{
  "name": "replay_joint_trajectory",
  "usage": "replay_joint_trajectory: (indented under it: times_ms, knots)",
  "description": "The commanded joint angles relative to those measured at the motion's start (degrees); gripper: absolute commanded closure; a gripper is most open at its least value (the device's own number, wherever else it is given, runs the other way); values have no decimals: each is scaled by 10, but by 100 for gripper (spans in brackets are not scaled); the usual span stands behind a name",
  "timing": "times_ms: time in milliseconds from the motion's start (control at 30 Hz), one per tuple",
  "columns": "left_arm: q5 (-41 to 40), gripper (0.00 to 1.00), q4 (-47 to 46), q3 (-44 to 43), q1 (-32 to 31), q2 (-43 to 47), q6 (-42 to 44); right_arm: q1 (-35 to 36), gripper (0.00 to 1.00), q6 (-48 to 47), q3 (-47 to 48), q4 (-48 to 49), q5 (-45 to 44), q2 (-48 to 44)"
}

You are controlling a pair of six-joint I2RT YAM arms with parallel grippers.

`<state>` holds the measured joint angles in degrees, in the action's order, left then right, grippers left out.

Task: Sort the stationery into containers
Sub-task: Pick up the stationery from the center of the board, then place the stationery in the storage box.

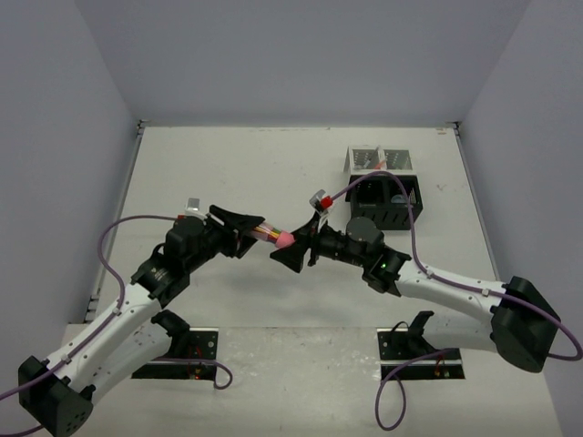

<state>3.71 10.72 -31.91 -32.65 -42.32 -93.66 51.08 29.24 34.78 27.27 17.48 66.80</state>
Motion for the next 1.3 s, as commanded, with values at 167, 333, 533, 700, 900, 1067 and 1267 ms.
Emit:
replay_joint_trajectory:
  times_ms: [167, 333, 533, 700, 900, 1067, 1267]
  knots:
    - [30, 100, -33, 5, -6, 19, -40, 12, 44, -15, 24, 66, -13, 19]
    - [31, 100, -33, 8, -7, 26, -50, 12, 56, -7, 21, 81, -17, 15]
    - [26, 100, -34, 10, -12, 20, -57, 12, 100, -1, 29, 67, -13, 11]
    - [21, 88, -35, -7, -12, 3, -5, 12, 100, -3, 46, -6, -46, -12]
    - [-77, 0, 69, -109, -12, -16, 82, 12, 100, -5, 86, -173, -123, -51]
    - [-183, 0, 180, -229, -12, -55, 163, 10, 100, 4, 77, -243, -197, -116]
    - [-285, 0, 250, -294, -12, -64, 282, -16, 100, 11, 154, -428, -350, -151]
